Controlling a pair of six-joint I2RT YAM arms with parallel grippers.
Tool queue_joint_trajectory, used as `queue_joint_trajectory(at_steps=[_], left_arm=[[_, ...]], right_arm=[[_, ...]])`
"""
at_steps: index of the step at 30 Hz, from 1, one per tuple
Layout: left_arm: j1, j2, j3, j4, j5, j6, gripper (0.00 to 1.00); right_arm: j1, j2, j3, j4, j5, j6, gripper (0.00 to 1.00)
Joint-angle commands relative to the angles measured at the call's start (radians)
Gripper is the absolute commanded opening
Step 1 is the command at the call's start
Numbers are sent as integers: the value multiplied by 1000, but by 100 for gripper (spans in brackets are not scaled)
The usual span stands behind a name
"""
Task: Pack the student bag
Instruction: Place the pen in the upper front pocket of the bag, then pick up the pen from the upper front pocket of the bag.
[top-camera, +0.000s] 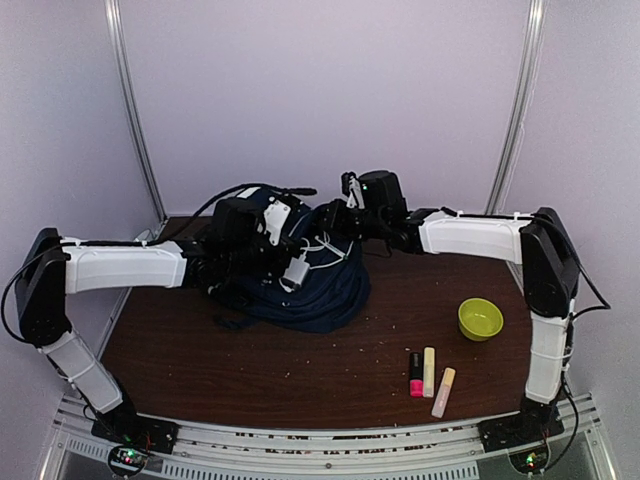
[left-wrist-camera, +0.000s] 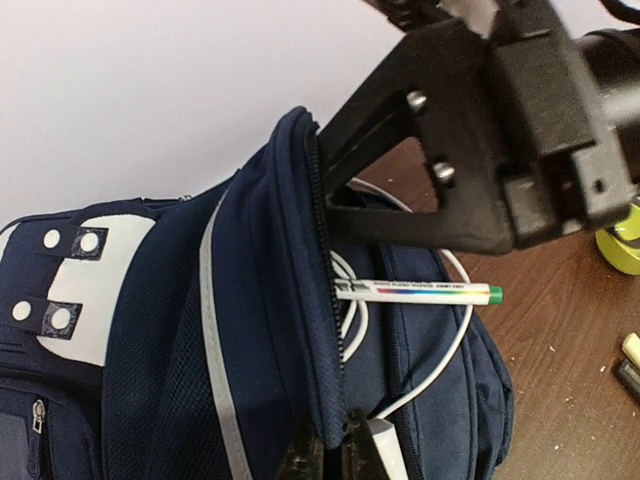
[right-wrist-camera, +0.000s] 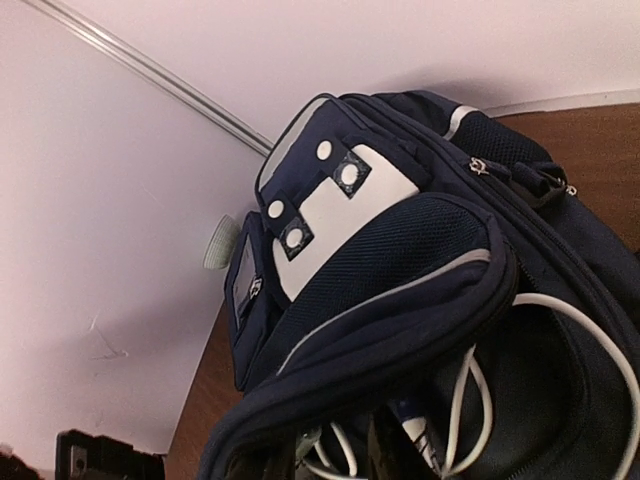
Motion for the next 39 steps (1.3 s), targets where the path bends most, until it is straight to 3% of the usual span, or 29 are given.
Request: queue_joint_trajectory(at_steps=[1, 9, 15, 26, 35, 39], left_arm=[[23, 25, 34, 12, 7, -5, 0], [25, 26, 39, 3, 10, -4, 0], [26, 23, 41, 6, 13, -4, 0], [26, 14, 37, -2, 8, -5, 0], [26, 9, 38, -6, 12, -2, 0], [26, 7, 38, -3, 13, 0, 0]], right_arm=[[-2, -168, -56, 1, -69, -114, 30], [-10, -310, -215, -136, -3, -249, 41], [-12, -325, -298, -196, 15, -283, 50], [-5, -281, -327, -168, -44, -245, 36], [-6, -232, -302, -160, -27, -255, 34], [-6, -219, -292, -154, -40, -254, 22]])
